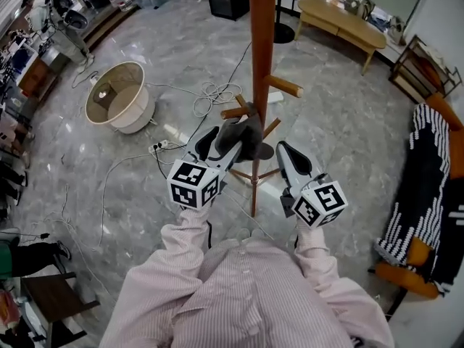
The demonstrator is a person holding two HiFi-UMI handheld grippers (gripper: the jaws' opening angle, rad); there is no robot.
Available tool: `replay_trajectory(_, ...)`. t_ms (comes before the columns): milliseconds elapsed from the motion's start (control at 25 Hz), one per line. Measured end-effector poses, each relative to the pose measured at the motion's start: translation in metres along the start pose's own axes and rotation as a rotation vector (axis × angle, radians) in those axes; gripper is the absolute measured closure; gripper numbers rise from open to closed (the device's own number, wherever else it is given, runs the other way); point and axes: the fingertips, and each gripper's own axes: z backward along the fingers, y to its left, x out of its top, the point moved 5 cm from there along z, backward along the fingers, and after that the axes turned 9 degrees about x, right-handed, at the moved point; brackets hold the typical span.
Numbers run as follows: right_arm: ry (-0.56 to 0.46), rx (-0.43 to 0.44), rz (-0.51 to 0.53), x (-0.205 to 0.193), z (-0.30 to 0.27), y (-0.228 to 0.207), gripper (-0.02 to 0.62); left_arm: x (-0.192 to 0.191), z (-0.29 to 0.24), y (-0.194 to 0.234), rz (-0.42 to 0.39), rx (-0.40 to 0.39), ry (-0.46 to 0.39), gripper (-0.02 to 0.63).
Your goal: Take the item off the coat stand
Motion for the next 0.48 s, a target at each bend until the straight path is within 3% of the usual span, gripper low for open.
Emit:
replay_trajectory(160,0.003,-0.014,-0.012,-0.007,-0.001,-0.001,0.591,-0.003,-0.014,-0.003,-0.013,-0.055,0.029,0.353)
replay_trajectory(280,0.015,-0.023,-0.010,-0.012,0.000,-0.003,0.591,-0.004,-0.020,-0.006,-0.019,-0.067,0.027,0.443)
replay_trajectory(480,0.020,-0.040,-0.008,-0.012,0.003,-0.004,0.591,-0.001,-0.022,-0.005,-0.015,-0.061,0.020,0.536)
